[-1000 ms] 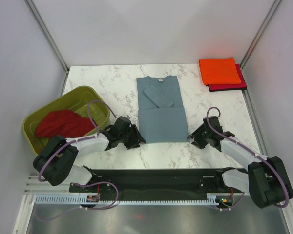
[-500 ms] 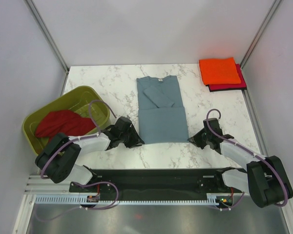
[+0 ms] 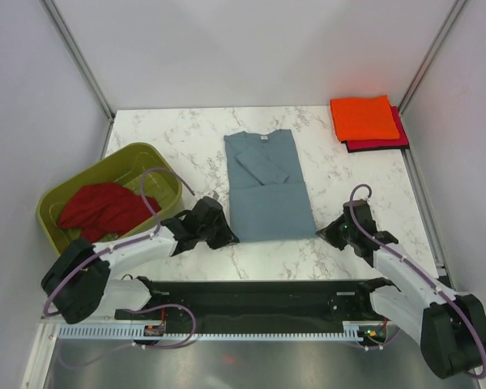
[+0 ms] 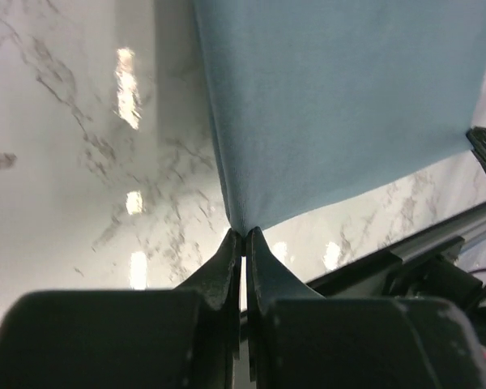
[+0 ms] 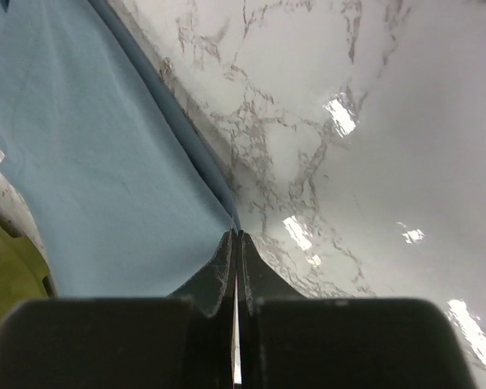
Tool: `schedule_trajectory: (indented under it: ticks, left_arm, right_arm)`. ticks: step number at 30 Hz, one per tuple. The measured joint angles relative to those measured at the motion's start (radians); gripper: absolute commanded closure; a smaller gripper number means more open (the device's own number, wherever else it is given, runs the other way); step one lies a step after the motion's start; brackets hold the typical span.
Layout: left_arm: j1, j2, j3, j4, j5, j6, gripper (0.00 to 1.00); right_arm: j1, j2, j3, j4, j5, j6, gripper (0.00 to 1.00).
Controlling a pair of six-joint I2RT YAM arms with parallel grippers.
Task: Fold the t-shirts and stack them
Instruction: Fold the tshirt
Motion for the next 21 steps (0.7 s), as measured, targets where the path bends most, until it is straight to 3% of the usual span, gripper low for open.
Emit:
schedule_trajectory:
  ticks: [14,21]
  left_arm:
    - [-0.221,-0.292,0.003,-0.185,-0.109,-0.01,0.98]
    - [-0.252,-0.304,0.11,-0.268,-0.154,-0.011,0.98]
  right_arm:
    - [0.002,-0.409,0.088,-0.37,0.042,-0.086,1.0]
    - [0.002,-0.359,0.199,-0.389,0.071,-0.122,1.0]
